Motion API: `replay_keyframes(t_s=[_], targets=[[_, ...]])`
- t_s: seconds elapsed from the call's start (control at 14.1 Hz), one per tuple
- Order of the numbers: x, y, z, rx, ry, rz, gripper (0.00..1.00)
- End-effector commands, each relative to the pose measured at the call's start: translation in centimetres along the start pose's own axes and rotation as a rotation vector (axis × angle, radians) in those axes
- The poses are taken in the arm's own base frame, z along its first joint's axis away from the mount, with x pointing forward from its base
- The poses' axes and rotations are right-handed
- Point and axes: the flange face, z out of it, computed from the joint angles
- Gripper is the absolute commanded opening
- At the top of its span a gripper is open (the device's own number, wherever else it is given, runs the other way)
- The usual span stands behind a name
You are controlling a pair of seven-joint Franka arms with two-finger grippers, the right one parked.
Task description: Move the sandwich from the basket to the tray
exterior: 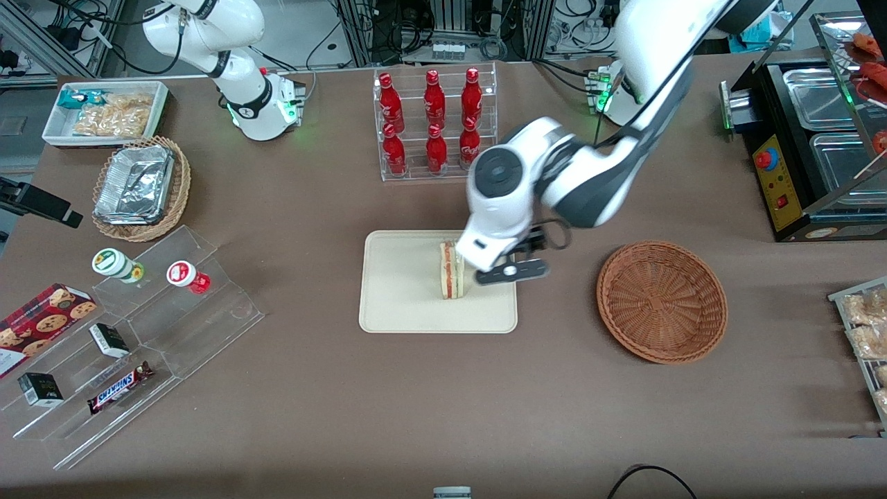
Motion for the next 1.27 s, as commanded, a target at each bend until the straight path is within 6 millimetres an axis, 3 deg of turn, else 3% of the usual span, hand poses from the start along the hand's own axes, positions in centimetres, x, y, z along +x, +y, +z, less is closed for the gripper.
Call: replay_keyframes(t_s=[0.0,0.21,0.35,0.57,0.64,0.71,0.78,0.99,1.2], targets=[[0.6,-10.0,-1.8,0.083,-0.081,0.091,1.00],[2.7,-20.3,-4.6,0.029,-0.162,0.182,1.00],[2.9,-26.3,-7.2,-0.014,-0.170,0.206,1.00],[2.1,-30.8,-12.6,-0.052,-0.102,0.158,1.00],[1.3,-29.3,-14.4,-0.097,-0.079,0.176,1.00],[0.6,-29.0,-16.2,-0.111,-0.045,0.182,1.00],[-0.2,-27.7,-16.9,-0.090,-0.041,0.207,1.00],[-3.4,-28.6,-17.8,0.019,-0.130,0.193,1.00],[-3.1,-28.9,-18.5,-0.014,-0.120,0.133,1.00]])
